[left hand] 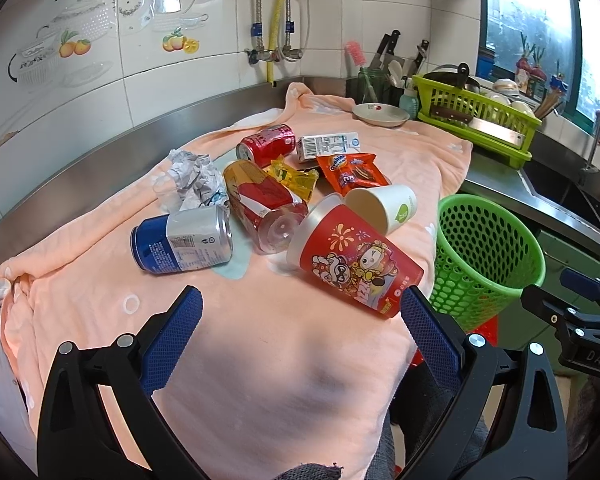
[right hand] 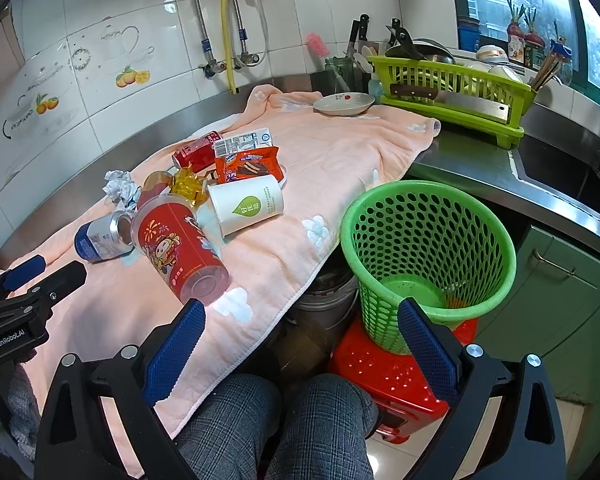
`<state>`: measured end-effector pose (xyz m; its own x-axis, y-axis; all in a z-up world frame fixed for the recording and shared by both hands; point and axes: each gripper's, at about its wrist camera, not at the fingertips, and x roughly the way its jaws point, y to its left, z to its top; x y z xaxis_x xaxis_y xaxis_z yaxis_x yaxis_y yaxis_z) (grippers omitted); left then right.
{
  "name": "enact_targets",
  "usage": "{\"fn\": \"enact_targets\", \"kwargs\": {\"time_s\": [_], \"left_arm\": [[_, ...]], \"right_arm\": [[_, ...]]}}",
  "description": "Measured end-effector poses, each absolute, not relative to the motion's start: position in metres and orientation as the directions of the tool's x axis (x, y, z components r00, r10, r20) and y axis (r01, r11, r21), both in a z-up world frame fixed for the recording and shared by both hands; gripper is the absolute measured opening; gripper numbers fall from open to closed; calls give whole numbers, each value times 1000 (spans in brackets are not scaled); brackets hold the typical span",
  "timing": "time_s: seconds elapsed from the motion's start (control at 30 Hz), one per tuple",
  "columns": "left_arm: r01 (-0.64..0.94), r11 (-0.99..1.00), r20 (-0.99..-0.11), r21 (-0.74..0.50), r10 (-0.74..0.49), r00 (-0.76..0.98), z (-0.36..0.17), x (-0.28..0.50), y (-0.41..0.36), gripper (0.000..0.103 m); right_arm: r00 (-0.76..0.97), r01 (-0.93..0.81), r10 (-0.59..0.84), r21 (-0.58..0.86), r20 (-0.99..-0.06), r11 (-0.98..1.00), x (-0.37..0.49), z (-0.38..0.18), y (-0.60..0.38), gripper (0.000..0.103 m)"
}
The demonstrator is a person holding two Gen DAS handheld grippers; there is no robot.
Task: Collect trash
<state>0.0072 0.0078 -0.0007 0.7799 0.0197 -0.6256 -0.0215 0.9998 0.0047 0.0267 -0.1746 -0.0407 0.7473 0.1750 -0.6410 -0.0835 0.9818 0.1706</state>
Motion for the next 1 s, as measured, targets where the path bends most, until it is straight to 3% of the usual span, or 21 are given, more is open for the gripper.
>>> {"fn": "enact_targets", "kwargs": {"time_s": [0.53,1.0], "left_arm": [[-28,1000,-628,13,30,777,0,13,10,97],[-68,997,-637,33,74,767,2,27,41,97]], "right_arm": [[737,-124,189,145,-648,982,42,-42,-168,94],[713,-377,231,-84,-662,923,88,-46,-151,94]]}}
